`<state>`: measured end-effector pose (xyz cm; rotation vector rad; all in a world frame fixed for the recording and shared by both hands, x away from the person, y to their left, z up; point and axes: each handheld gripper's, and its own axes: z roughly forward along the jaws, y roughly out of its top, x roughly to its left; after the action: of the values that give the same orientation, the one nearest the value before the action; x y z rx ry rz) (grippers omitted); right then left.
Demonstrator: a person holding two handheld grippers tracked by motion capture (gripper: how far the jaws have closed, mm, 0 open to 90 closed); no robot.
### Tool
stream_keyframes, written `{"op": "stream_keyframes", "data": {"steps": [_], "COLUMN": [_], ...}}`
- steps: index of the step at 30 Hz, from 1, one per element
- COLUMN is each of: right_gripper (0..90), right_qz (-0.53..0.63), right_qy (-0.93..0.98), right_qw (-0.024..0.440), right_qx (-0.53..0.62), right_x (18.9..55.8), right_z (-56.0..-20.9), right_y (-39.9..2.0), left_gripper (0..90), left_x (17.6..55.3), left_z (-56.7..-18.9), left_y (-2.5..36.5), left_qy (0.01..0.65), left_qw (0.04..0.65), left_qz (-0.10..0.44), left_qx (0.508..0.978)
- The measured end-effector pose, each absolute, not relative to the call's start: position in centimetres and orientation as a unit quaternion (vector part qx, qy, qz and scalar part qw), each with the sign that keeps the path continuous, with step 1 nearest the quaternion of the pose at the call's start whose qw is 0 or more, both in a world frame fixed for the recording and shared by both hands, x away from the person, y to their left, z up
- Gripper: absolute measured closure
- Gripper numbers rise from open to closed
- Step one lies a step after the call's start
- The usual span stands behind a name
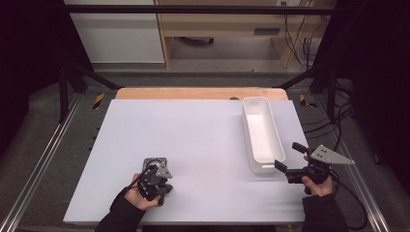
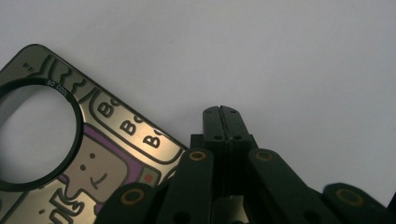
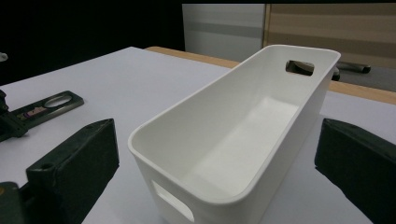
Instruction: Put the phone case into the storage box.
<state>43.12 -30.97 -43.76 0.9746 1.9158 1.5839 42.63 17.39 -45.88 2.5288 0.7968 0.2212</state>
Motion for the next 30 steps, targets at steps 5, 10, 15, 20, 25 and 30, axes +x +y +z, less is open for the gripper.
{"op": "stream_keyframes", "data": {"steps": [5, 10, 15, 20, 25, 30], "right_gripper": [0.3, 0.3, 0.3, 0.3, 0.3, 0.3], "right_qz": [0.576, 0.577, 0.577, 0.577, 0.577, 0.576], "right_qy": [0.698, 0.698, 0.698, 0.698, 0.698, 0.698], "right_qw": [0.233, 0.233, 0.234, 0.234, 0.234, 0.234], "right_qx": [0.355, 0.354, 0.354, 0.354, 0.355, 0.355], "right_x": [43.1, 43.1, 43.1, 43.1, 43.1, 43.1], "right_z": [-43.8, -43.8, -43.8, -43.7, -43.7, -43.7], "right_y": [-30.9, -30.9, -30.9, -31.0, -30.9, -30.9], "left_gripper": [89.3, 89.2, 88.9, 86.0, 85.2, 79.3], "left_x": [42.6, 42.6, 42.6, 42.8, 43.2, 43.7], "left_z": [-45.9, -45.6, -44.4, -42.9, -41.9, -41.5], "left_y": [17.4, 17.4, 17.7, 18.7, 20.1, 21.3], "left_qy": [0.292, 0.292, 0.297, 0.31, 0.33, 0.352], "left_qw": [0.237, 0.253, 0.289, 0.317, 0.332, 0.343], "left_qz": [0.082, 0.081, 0.091, 0.115, 0.13, 0.143], "left_qx": [0.923, 0.919, 0.905, 0.889, 0.874, 0.859]}}
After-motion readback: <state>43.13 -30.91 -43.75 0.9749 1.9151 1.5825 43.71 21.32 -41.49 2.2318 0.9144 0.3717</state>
